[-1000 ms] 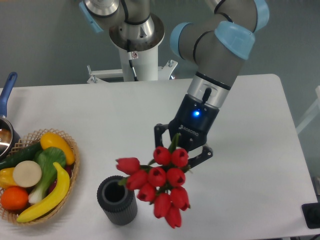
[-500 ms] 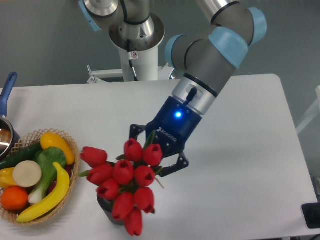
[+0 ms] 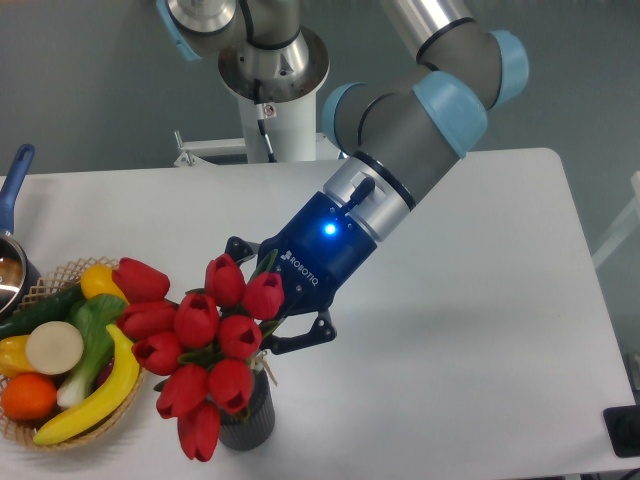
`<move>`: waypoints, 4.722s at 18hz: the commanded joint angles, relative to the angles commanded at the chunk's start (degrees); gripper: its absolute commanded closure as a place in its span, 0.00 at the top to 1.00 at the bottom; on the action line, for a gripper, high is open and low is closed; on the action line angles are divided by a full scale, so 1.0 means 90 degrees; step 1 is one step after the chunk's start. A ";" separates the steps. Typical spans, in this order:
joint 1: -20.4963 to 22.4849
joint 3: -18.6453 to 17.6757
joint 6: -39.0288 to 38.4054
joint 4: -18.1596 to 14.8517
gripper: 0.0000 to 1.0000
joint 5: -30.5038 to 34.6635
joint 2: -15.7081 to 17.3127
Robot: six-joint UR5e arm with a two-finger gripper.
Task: Insert the flowers into the vase
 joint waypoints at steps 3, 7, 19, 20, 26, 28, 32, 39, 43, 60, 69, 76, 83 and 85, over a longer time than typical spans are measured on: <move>-0.0098 0.0010 0.0010 0.0000 0.18 -0.0010 -0.0039; -0.0108 -0.0048 0.0020 0.0029 0.19 -0.0088 -0.0088; -0.0166 -0.0575 0.0751 0.0029 0.23 -0.0078 -0.0332; -0.0166 -0.0644 0.0810 0.0029 0.24 -0.0078 -0.0332; -0.0166 -0.0898 0.1307 0.0029 0.27 -0.0059 -0.0459; -0.0166 -0.0918 0.1542 0.0029 0.28 -0.0029 -0.0605; -0.0166 -0.1064 0.1709 0.0039 0.34 0.0010 -0.0654; -0.0166 -0.1435 0.2197 0.0029 0.43 0.0010 -0.0576; -0.0166 -0.1455 0.2197 0.0029 0.51 0.0010 -0.0586; 0.0087 -0.2089 0.2598 0.0029 1.00 0.0029 -0.0352; 0.0254 -0.2080 0.2530 0.0020 1.00 0.0058 -0.0079; 0.0254 -0.2090 0.2364 0.0010 1.00 0.0341 0.0058; 0.0693 -0.2314 0.2354 -0.0010 1.00 0.0771 0.0419; 0.0732 -0.2334 0.2344 -0.0010 1.00 0.0771 0.0488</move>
